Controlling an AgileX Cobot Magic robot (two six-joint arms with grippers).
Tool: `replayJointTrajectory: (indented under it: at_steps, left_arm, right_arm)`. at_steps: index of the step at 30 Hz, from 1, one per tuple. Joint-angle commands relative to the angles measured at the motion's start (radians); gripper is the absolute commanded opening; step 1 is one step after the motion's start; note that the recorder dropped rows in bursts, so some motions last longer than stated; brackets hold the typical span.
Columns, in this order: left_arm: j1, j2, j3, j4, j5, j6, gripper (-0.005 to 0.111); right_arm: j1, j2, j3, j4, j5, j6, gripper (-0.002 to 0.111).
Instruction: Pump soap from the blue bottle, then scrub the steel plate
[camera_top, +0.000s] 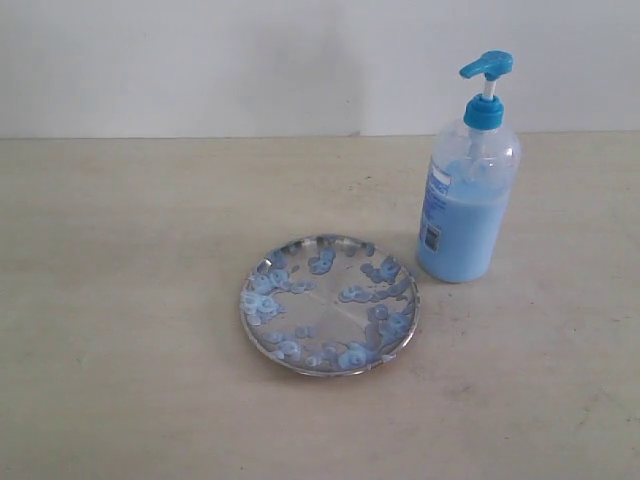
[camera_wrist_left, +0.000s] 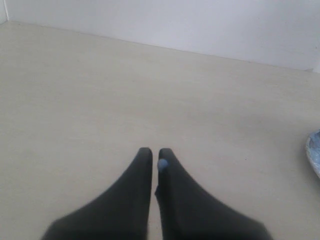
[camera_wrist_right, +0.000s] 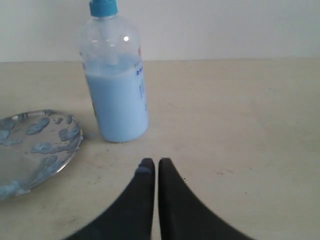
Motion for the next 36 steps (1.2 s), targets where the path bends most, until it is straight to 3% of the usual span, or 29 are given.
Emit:
replayJointTrajectory:
  at_steps: [1,6,36]
  left_arm:
    - [0.003,-0.003,0.002,0.004,-0.008,-0.004,0.004]
    - [0.003,-0.003,0.002,0.004,-0.008,-0.004,0.004]
    - [-0.019,-0.003,0.002,0.004,-0.002,-0.004,0.004]
  right_arm:
    - [-0.005,-0.009,-0.001,-0.099,0.014,0.160,0.000]
    - [-0.005,-0.009,-0.001,-0.096,0.016,0.061,0.000]
    - [-0.005,-0.009,-0.001,-0.079,0.016,0.065,0.000]
